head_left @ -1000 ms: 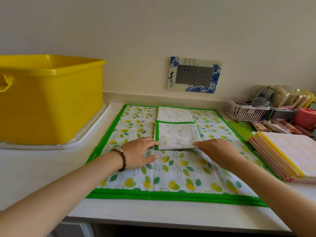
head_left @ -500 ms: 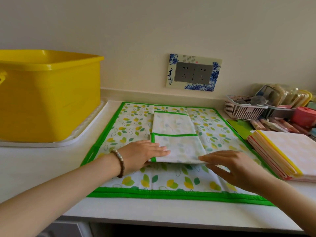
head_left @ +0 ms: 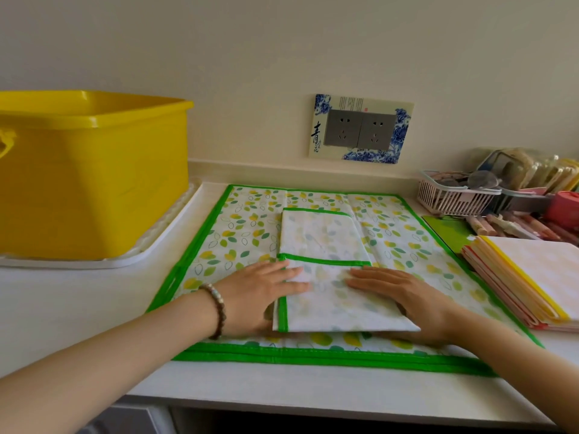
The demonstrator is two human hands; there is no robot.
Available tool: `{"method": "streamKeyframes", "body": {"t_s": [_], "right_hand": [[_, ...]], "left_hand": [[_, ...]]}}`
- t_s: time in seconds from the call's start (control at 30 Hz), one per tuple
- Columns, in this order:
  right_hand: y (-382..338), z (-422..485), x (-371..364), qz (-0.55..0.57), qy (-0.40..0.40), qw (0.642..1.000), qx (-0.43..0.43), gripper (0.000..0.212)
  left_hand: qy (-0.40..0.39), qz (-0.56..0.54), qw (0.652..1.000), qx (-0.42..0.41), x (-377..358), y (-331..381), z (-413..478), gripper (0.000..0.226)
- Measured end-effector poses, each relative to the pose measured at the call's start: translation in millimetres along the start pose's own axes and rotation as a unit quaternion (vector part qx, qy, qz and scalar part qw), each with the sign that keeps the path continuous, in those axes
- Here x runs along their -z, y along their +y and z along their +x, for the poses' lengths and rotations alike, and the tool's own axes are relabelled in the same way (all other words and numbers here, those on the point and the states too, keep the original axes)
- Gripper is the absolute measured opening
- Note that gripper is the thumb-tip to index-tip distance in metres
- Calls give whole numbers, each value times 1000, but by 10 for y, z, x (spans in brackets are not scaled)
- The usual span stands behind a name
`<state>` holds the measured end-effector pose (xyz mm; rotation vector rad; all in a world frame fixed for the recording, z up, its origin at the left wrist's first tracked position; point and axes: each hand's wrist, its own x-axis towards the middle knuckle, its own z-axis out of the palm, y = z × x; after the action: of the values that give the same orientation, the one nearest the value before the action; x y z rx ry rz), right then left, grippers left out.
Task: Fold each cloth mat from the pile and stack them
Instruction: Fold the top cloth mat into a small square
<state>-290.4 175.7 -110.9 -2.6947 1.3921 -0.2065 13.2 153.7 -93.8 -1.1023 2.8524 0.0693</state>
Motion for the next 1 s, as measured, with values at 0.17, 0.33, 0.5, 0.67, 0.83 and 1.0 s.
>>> {"method": "streamKeyframes", "body": {"t_s": [0.17, 0.33, 0.5, 0.67, 0.83, 1.0], "right_hand": [[22, 104, 82, -50, -20, 998, -21, 83], [93, 167, -3, -11, 9, 1000, -28, 75], [105, 162, -24, 26, -4, 998, -58, 77], [93, 230, 32, 87, 48, 991, -85, 60], [-5, 397, 48, 284, 181, 913, -229, 29], [22, 537, 72, 355, 230, 864, -275, 27]], "left_hand": [[8, -9, 999, 49, 58, -62, 176, 81], [9, -32, 999, 41, 11, -83, 240, 78], [33, -58, 997, 34, -34, -169, 266, 70], [62, -117, 990, 52, -19, -243, 277, 52], [161, -278, 939, 124, 42, -296, 380, 31], [239, -352, 887, 178, -28, -397, 514, 12]]}}
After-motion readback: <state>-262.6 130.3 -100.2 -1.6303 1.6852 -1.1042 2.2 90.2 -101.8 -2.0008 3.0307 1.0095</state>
